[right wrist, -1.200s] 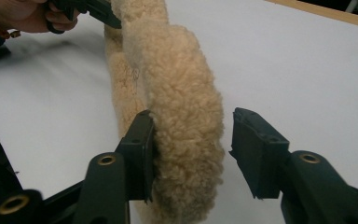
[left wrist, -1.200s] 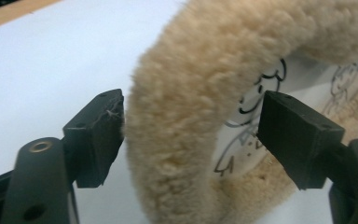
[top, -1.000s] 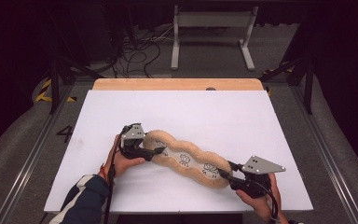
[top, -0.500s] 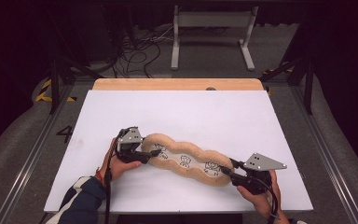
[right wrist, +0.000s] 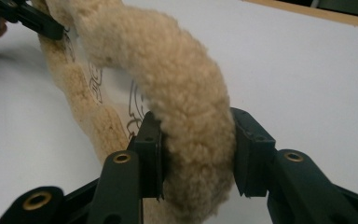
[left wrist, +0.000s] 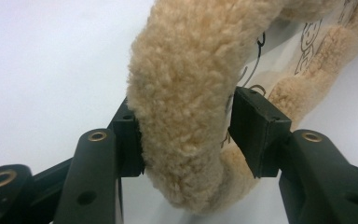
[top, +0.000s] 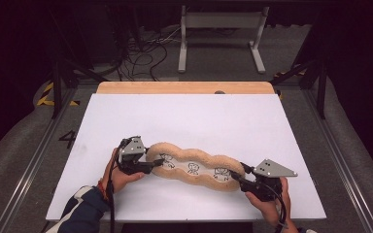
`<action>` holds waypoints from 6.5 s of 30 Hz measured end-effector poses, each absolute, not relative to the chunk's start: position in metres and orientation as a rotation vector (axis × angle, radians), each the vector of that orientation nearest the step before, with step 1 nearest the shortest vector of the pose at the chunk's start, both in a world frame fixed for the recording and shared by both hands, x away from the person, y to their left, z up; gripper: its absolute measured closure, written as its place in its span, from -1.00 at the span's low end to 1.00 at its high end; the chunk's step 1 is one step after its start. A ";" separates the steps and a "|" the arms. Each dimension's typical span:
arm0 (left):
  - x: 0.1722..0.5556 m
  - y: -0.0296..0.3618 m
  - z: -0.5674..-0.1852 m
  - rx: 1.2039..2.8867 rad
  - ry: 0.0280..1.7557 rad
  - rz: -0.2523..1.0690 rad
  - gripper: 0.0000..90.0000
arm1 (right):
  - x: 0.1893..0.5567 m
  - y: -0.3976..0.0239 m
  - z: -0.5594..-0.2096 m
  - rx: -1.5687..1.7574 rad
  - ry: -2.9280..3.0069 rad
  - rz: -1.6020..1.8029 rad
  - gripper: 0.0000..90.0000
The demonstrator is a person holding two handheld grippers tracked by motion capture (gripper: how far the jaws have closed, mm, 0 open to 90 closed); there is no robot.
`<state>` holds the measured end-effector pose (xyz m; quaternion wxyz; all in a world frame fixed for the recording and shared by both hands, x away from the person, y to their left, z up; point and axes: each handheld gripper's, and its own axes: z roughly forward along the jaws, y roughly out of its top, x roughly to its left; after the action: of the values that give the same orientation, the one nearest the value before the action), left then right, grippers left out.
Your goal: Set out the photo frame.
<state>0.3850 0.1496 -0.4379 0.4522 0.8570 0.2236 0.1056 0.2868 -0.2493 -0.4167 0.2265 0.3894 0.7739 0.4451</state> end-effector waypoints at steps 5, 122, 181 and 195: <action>0.380 0.151 -0.437 2.125 0.553 0.274 0.15 | 0.289 -0.250 -0.422 1.109 2.140 1.221 0.39; 0.315 0.175 -0.438 2.114 0.541 0.444 -0.91 | 0.305 -0.260 -0.412 0.901 2.248 1.058 -0.81; 0.315 0.292 -0.466 2.035 0.801 0.455 -0.90 | 0.297 -0.364 -0.451 1.167 2.048 1.030 -0.79; 0.314 0.288 -0.462 2.049 0.788 0.497 -0.90 | 0.296 -0.362 -0.450 1.154 2.051 1.018 -0.79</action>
<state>0.3140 0.2881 -0.4615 0.4309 0.8214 0.3160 0.1993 0.2956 -0.3616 -0.4500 0.2848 0.4314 0.7667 0.3807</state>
